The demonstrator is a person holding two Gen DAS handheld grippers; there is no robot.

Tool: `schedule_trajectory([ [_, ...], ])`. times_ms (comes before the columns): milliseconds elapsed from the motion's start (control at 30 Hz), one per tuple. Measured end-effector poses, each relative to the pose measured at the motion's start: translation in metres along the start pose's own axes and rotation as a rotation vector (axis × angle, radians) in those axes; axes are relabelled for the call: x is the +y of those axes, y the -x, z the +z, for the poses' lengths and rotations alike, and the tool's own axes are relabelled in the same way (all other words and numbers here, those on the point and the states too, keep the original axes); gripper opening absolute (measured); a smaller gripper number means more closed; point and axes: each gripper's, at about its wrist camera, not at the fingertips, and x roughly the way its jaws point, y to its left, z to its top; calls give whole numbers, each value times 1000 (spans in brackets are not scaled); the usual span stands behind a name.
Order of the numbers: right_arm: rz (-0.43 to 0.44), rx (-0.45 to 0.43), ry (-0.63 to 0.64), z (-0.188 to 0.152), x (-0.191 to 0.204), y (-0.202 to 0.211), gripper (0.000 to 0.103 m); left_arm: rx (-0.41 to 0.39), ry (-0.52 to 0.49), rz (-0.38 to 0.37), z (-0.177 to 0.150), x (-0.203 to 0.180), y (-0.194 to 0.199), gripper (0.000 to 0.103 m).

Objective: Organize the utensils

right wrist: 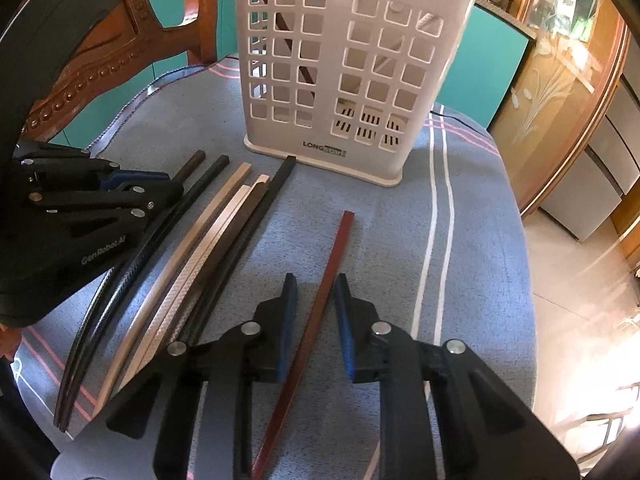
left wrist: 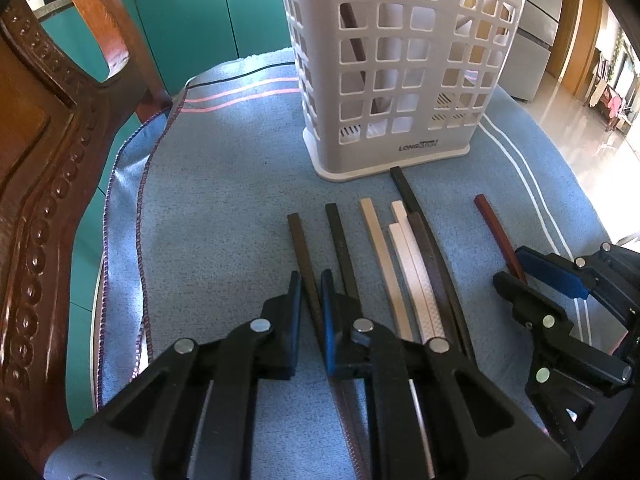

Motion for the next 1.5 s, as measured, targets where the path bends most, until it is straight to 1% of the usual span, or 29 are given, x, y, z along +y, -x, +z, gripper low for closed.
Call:
schedule_trajectory([
  [433,25,2,-28,0,-5,-1,21,-1,-6,4,1,1,0,11],
  [467,29,1,-30,0,-5,0,19,0,-5,3,0,1,0,11],
  [500,40,1,-32,0,-6,0,14,0,-4,1,0,1,0,11],
  [533,52,2,-36,0,-5,0,13,0,-4,1,0,1,0,11],
  [833,55,-1,-38,1,-5,0,11,1,-13,-7,1,3,0,10],
  [967,57,-1,-41,1,-5,0,11,1,-19,4,0,0,2,9],
  [1167,66,-1,-60,2,-8,1,10,-22,-33,1,-3,-6,8,8],
  [1367,87,-21,-115,2,-18,5,7,-76,-35,-1,-4,-6,22,7],
  [1500,82,-19,-130,2,-21,5,7,-71,-43,-10,-7,-8,23,7],
])
